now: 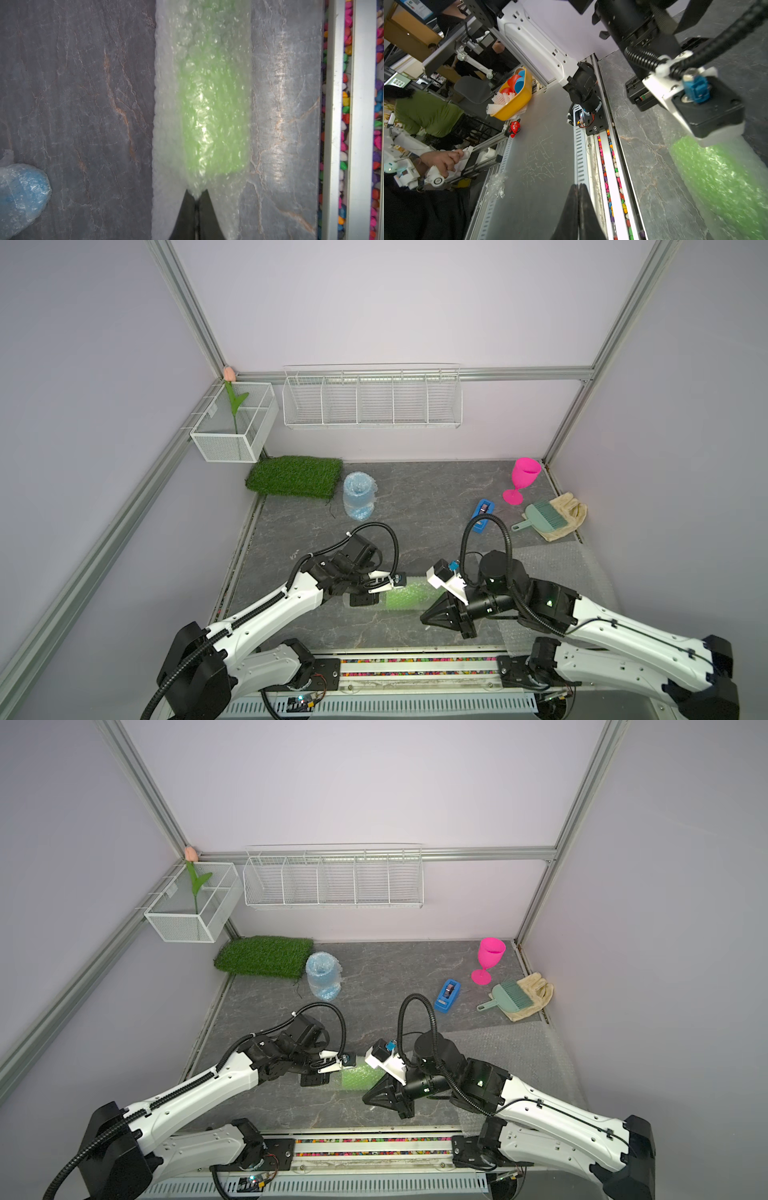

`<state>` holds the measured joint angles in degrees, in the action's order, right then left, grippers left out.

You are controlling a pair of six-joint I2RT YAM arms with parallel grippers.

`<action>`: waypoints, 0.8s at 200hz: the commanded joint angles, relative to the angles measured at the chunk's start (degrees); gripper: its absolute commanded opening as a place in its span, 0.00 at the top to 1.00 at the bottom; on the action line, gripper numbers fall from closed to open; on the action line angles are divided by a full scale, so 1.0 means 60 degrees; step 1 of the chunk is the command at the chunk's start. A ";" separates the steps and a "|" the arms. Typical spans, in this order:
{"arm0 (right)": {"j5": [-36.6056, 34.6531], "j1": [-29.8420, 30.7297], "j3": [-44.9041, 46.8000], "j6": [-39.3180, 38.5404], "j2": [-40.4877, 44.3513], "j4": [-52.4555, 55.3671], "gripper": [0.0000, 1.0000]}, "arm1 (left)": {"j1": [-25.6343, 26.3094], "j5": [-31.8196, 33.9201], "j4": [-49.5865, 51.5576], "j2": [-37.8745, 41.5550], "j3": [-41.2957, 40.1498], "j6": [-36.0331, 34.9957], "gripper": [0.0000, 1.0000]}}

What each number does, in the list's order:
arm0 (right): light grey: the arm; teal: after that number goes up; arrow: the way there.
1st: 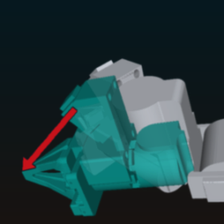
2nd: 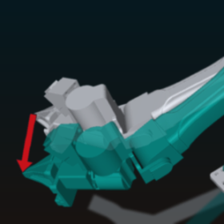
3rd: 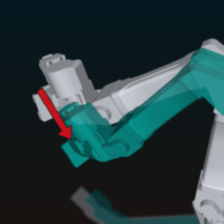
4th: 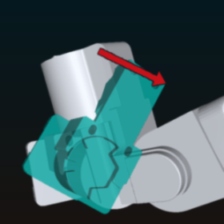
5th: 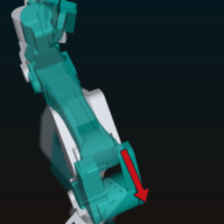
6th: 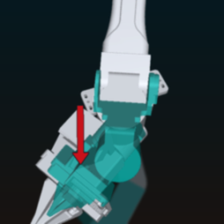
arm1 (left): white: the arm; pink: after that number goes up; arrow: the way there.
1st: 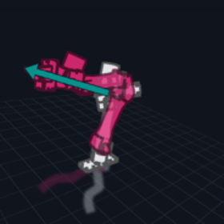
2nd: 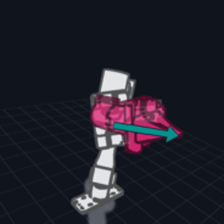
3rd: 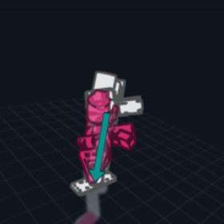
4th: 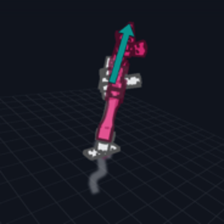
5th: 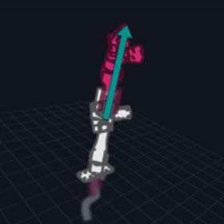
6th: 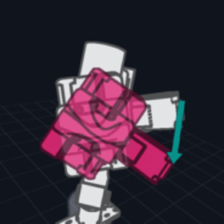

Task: Wrap wine glasses in bubble wrap
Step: Stick the tape on the bubble wrap.

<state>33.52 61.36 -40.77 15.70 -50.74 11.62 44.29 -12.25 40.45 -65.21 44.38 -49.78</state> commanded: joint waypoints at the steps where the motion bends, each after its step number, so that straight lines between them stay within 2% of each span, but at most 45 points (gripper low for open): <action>1: -0.0223 0.0090 0.0338 -0.0582 -0.0126 -0.0952 0.93 | 0.0001 -0.0336 -0.0207 0.0288 -0.0157 -0.0134 0.94; 31: -0.1207 -0.0049 0.0563 -0.1240 -0.0482 -0.1354 0.93 | 0.0001 -0.0416 -0.0352 0.0402 -0.0325 -0.0356 0.96; 67: -0.1765 -0.0933 0.0790 -0.1438 -0.1185 -0.2360 0.93 | 0.0001 -0.0445 -0.0340 0.0335 -0.0360 -0.0379 0.98; 113: -0.1885 -0.1998 0.0524 -0.1917 -0.2431 -0.3016 0.93 | 0.0015 -0.0698 -0.0441 0.0443 -0.0482 -0.0397 0.99; 160: -0.1646 -0.2778 -0.0231 -0.2318 -0.3849 -0.2680 0.93 | 0.0030 -0.0770 -0.0173 0.0338 -0.0490 -0.0481 1.00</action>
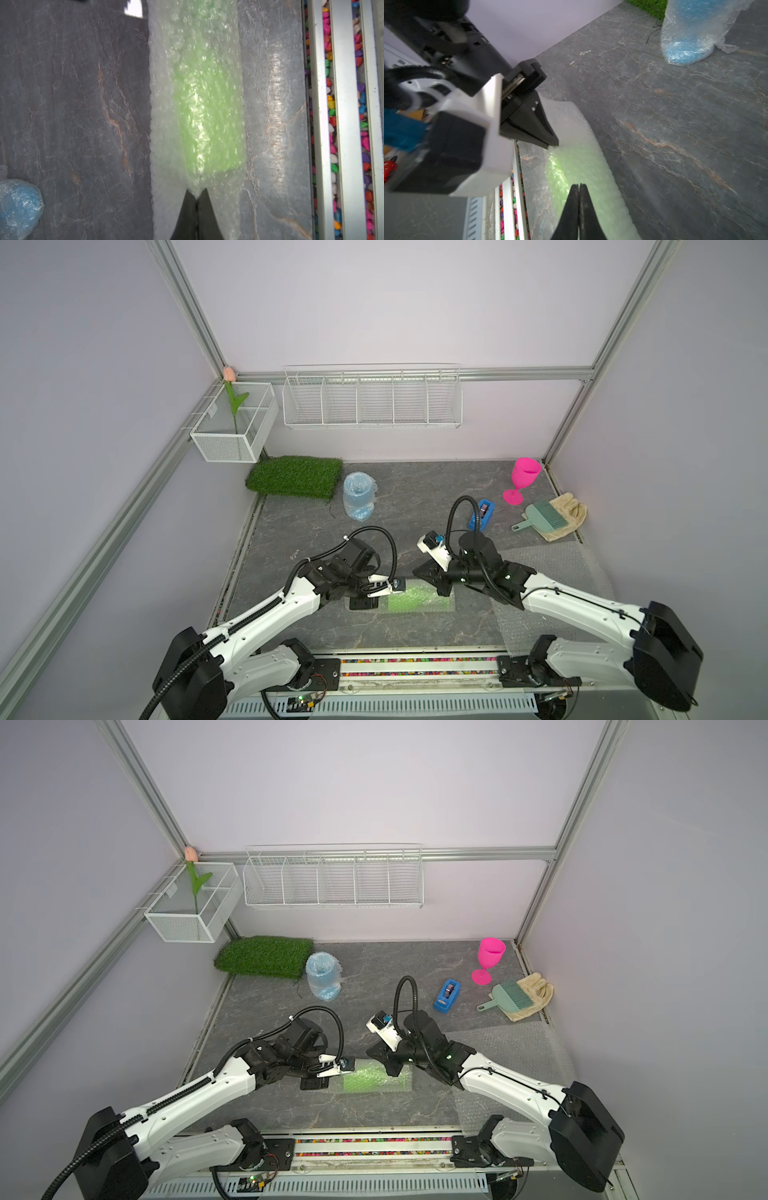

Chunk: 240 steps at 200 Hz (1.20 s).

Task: Wrap wine glasses in bubble wrap
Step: Stick the tape on the bubble wrap.

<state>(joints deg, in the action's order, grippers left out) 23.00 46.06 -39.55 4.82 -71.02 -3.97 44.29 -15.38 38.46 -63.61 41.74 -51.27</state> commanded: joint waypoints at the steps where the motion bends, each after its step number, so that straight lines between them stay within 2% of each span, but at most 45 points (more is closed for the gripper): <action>1: 0.0099 -0.0239 -0.0445 -0.0507 -0.0497 -0.0070 0.93 | 0.0030 -0.0235 0.0170 0.0071 -0.0046 -0.0232 1.00; 68: -0.0032 -0.0450 -0.1586 -0.0832 -0.2079 0.1744 0.93 | 0.0262 -0.0140 0.0340 -0.0105 -0.0061 -0.0172 1.00; 119: -0.0139 -0.0440 -0.2614 -0.1156 -0.3246 0.4317 0.92 | 0.0334 0.0005 0.0359 -0.0208 -0.0046 -0.0168 1.00; 158: -0.1085 -0.0441 -0.3170 -0.1310 -0.3494 0.6378 0.72 | 0.0338 0.0061 0.0375 -0.0178 -0.0075 -0.0164 1.00; 186: -0.3160 -0.0441 -0.3975 -0.1230 -0.3578 0.8162 0.62 | 0.0338 0.0060 0.0387 -0.0221 -0.0030 -0.0172 1.00; 212: -0.4730 -0.0436 -0.4517 -0.1294 -0.3000 0.8841 0.53 | 0.0338 0.0075 0.0388 -0.0236 -0.0002 -0.0187 1.00; 226: -0.4723 -0.0441 -0.4672 -0.1747 -0.2594 0.8869 0.48 | 0.0337 0.0083 0.0418 -0.0223 0.0040 -0.0183 1.00; 240: -0.3804 -0.0425 -0.4528 -0.2550 -0.2074 0.8529 0.43 | 0.0337 0.0064 0.0433 -0.0202 0.0043 -0.0180 1.00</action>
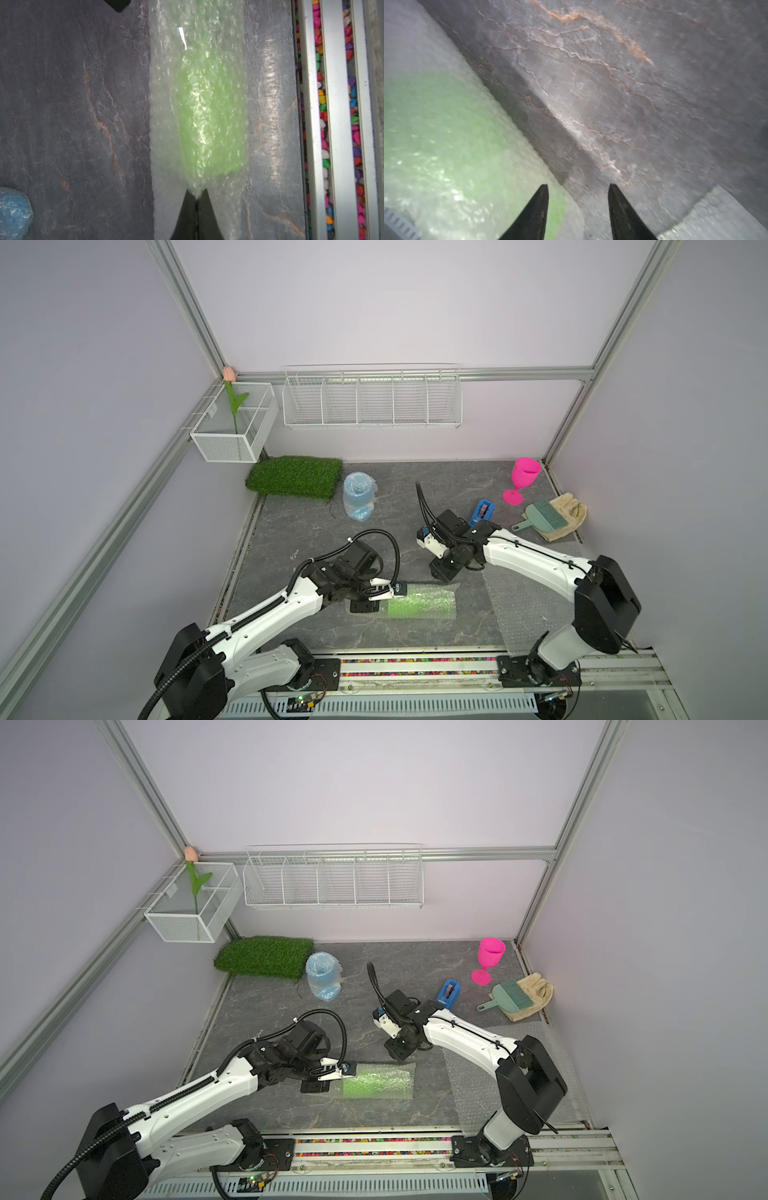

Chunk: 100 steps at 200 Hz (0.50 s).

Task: Wrap wine glasses in bubble wrap
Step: Stick the tape on the bubble wrap.

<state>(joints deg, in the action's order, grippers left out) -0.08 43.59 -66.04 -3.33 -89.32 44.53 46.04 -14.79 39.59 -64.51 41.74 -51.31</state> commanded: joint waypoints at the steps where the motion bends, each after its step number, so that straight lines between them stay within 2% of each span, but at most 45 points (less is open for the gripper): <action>1: 0.0159 -0.0007 -0.0098 -0.1248 0.1010 0.0416 0.43 | 0.0046 -0.0038 0.0235 -0.0056 0.0045 -0.0176 1.00; 30: 0.3070 0.0041 0.0855 -0.2675 0.2198 -0.0839 0.35 | 0.0039 -0.0127 0.0256 -0.0060 0.0049 -0.0193 1.00; 38: 0.3512 0.0185 0.1137 -0.3164 0.2376 -0.1048 0.33 | 0.0046 -0.0154 0.0271 -0.0048 0.0066 -0.0172 1.00; 59: 0.3529 0.0710 0.1437 -0.4109 0.2344 -0.1099 0.29 | 0.0045 -0.0167 0.0257 0.0031 0.0060 -0.0170 1.00; 100: 0.2697 0.1043 0.1632 -0.4687 0.1377 -0.1182 0.26 | 0.0046 -0.0132 0.0227 0.0115 0.0027 -0.0003 1.00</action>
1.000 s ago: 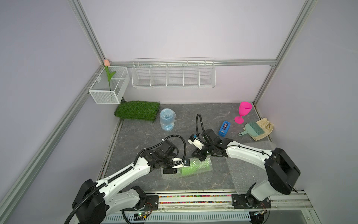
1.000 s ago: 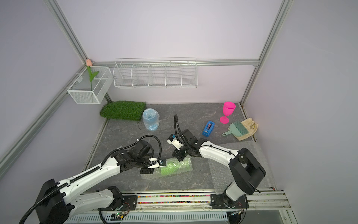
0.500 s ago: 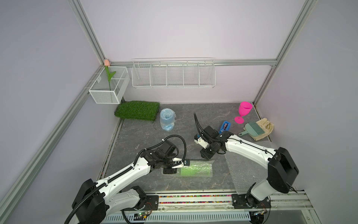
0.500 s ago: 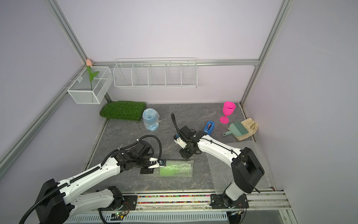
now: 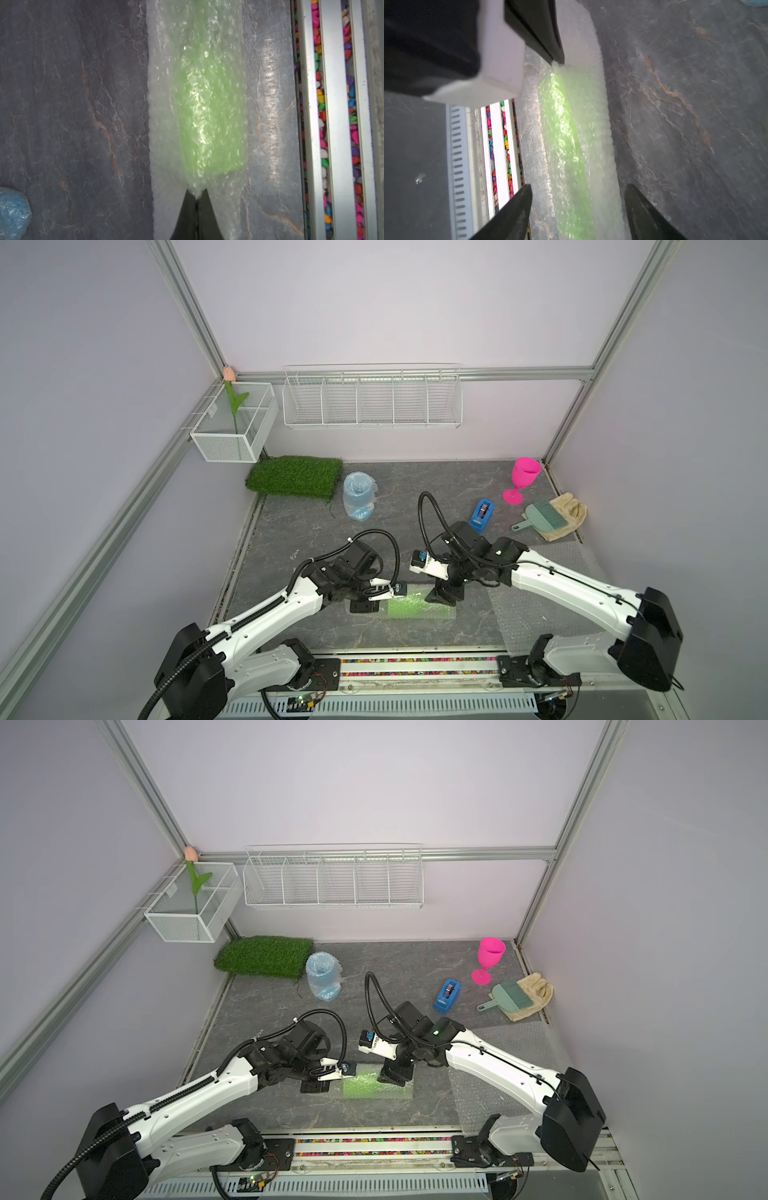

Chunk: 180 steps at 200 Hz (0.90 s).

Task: Wrap wine glasses in bubble wrap
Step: Stick the tape on the bubble wrap, then pick up the bubble wrap from the center of the board.

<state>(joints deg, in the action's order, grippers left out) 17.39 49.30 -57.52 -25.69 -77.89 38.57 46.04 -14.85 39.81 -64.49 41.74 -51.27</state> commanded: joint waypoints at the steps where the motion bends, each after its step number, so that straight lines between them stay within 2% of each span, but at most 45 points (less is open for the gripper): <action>1: -0.0237 0.0098 0.0211 -0.0969 -0.0548 -0.0188 0.26 | 0.0046 -0.0119 0.0191 0.0105 0.0029 -0.0011 1.00; 40: -0.0286 0.0104 0.0338 -0.0974 -0.1058 -0.0412 0.43 | 0.0035 -0.0069 0.0194 0.0105 0.0024 0.0005 1.00; 75: -0.0198 0.0106 0.0299 -0.0957 -0.1148 -0.0248 0.71 | 0.0032 0.0068 0.0150 0.0128 0.0060 0.0099 1.00; 109: 0.0246 0.0098 0.0266 -0.0679 -0.1073 -0.0087 0.93 | -0.0025 0.0190 0.0103 0.0427 0.0190 0.0309 1.00; 164: 0.1149 -0.0387 0.0478 -0.0158 -0.0099 -0.0622 0.93 | -0.0373 0.0059 0.0181 0.1578 0.0458 0.0544 0.92; 172: 0.1216 -0.0485 0.0556 -0.0077 0.0061 -0.0771 0.93 | -0.0442 0.0064 0.0243 0.1738 0.0522 0.0621 0.88; 180: 0.1236 -0.0584 0.0657 -0.0036 0.0190 -0.0920 0.93 | -0.0533 0.0035 0.0331 0.1899 0.0603 0.0677 0.80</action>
<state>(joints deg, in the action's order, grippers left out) 21.41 47.37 -55.57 -27.35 -80.14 35.46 44.16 -14.15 40.05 -55.88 42.65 -48.34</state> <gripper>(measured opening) 0.070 0.112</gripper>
